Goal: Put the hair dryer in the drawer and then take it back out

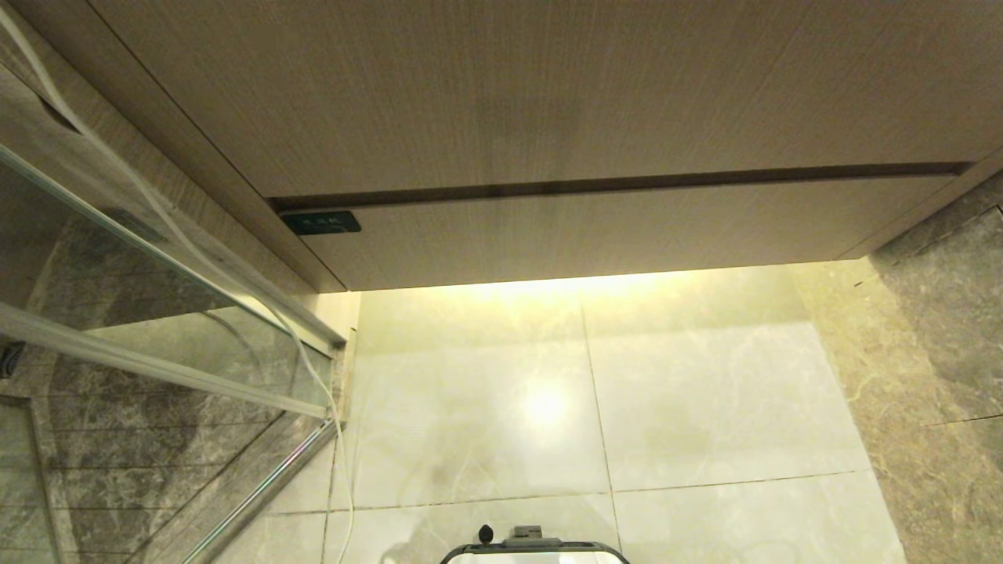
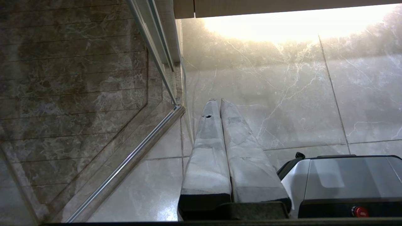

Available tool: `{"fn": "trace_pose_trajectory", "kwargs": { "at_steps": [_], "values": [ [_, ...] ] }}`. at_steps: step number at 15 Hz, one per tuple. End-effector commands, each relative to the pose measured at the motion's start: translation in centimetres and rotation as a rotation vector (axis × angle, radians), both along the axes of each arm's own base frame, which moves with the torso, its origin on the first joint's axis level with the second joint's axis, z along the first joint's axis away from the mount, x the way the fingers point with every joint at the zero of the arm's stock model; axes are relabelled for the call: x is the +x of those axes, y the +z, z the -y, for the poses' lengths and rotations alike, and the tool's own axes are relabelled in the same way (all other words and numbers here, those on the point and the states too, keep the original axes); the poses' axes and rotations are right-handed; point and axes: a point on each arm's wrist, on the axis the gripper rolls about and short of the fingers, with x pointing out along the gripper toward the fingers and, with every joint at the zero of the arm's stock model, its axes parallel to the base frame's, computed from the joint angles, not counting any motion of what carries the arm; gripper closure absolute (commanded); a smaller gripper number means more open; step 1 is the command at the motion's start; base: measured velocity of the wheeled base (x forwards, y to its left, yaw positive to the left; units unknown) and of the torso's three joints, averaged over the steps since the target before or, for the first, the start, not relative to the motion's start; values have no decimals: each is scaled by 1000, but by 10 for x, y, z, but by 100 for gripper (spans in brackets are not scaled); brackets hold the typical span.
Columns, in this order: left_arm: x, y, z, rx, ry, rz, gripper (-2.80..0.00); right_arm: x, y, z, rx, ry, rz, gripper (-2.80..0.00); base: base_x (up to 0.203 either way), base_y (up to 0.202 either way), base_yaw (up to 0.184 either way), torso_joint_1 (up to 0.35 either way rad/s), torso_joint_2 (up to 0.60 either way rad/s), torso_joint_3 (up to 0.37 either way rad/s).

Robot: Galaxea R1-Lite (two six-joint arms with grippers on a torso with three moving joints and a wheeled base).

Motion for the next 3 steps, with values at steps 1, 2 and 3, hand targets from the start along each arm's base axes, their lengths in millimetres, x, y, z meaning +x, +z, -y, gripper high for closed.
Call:
{"fn": "trace_pose_trajectory", "kwargs": {
  "at_steps": [1, 2, 3],
  "values": [
    [0, 0, 0, 1, 0, -1, 0, 0, 0, 0, -3, 4, -1, 0, 0, 0, 0, 0, 0, 0],
    [0, 0, 0, 0, 0, -1, 0, 0, 0, 0, -3, 4, -1, 0, 0, 0, 0, 0, 0, 0],
    [0, 0, 0, 1, 0, 0, 0, 0, 0, 0, 0, 1, -2, 0, 0, 0, 0, 0, 0, 0]
  ]
}}
